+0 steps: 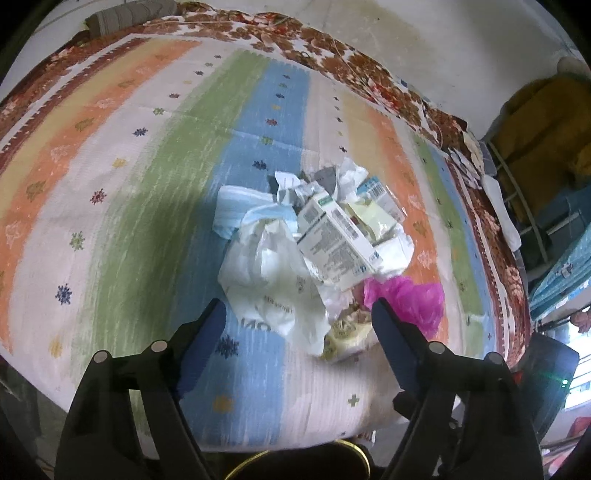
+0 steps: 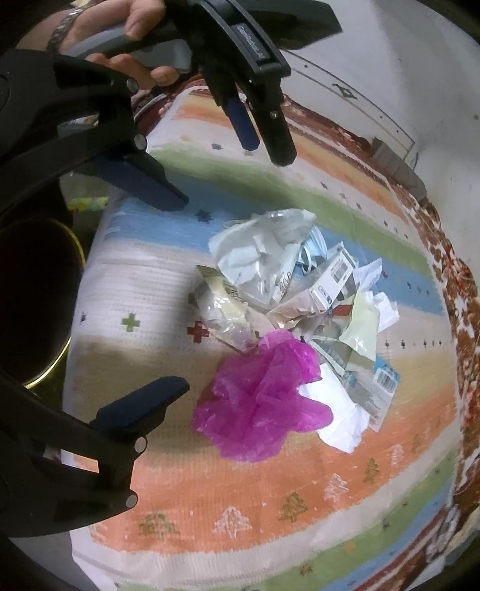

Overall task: Collect trash
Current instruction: 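Grasp the white plastic bag with left tool while right grasps clear wrapper, then carry the white bag and clear wrapper in both tools over the bin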

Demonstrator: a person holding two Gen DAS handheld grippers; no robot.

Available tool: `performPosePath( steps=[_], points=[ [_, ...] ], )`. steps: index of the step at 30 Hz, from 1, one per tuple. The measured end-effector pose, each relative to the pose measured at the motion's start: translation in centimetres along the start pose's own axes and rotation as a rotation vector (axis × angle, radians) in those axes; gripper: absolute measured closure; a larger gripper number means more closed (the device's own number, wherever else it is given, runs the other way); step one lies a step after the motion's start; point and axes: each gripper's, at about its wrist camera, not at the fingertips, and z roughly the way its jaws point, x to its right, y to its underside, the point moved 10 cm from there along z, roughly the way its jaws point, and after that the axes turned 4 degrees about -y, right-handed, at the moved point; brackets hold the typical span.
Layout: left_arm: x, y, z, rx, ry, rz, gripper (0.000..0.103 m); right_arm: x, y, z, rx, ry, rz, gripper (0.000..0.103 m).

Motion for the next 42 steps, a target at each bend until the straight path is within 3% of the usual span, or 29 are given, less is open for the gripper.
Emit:
performPosePath(
  steps=[6,13,20,24,31,42],
  points=[
    [-0.7,-0.5,2.1,-0.029,-0.018,-0.027,0.034,1.1,-0.7,2.8,-0.024,-0.036,0.065,0.028],
    [-1.2,-0.9,4.2,-0.058,-0.019,-0.033,0.042,1.9,-0.9,4.5,-0.034,0.002,0.08,0.035],
    [-0.6,-1.0,6.1,-0.102,0.019,-0.044,0.058,2.2,-0.9,5.8,-0.051,-0.016,0.105,0.058],
    [-0.2,-0.6,6.8,-0.131,-0.006,-0.014,0.09,2.3,-1.0,6.2,-0.059,-0.018,0.108,0.087],
    [-0.4,-1.3,5.0,-0.112,-0.031,0.008,0.098,1.6,-1.7,5.4,-0.053,-0.019,0.07,0.092],
    [-0.9,-1.8,1.3,-0.068,-0.05,0.032,0.101,-1.3,-2.1,2.8,-0.022,-0.005,-0.049,0.092]
  ],
)
